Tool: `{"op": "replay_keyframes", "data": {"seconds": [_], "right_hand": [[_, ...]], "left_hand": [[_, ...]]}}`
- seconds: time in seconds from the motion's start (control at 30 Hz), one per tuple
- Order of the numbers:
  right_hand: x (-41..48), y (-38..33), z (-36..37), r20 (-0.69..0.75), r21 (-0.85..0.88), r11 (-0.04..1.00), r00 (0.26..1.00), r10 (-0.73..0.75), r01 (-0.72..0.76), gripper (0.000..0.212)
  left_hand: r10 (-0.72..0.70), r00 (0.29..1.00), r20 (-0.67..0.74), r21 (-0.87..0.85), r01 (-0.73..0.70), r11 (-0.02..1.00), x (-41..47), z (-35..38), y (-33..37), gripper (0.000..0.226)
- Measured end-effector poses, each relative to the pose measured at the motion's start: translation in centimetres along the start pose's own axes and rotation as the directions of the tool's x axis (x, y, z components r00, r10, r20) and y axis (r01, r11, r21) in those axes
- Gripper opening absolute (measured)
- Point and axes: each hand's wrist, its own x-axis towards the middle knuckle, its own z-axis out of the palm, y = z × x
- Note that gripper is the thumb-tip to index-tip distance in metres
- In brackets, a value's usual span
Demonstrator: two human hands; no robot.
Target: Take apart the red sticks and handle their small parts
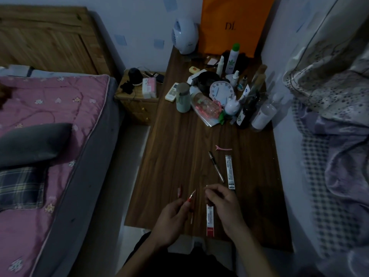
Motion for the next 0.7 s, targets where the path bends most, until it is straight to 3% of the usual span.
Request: {"op": "replay_keyframes", "data": {"seconds": [0.13,0.33,0.57,0.7], "right_hand": [[0.8,3.2,-3.0,-0.131,-0.365,0.931,0.991,-0.039,-0.012,0.015],[1.1,7.5,-7.0,-0.259,-0.492,0.860,0.966,0.005,-0.137,0.010],[1.9,10.8,-7.7,-0.264,-0.668,0.729,0.963,-0.048,-0.147,0.013],[2.4,11.9,-7.5,-0.254,-0.761,0.630,0.965,-0.069,-0.155,0.024]], "left_hand": [[-0.010,1.000,-0.011,0.081,0.011,0.997,0.8,0.5,-1.6,0.029],[-0.037,0.999,0.007,0.274,0.034,0.961,2.0,1.3,-3.9,0.035],[-0.067,0.998,0.018,0.341,0.056,0.938,3.1,2.0,-6.5,0.037],[-0.075,0.997,0.011,0.381,0.065,0.922,3.3,2.3,-7.6,0.039]]}}
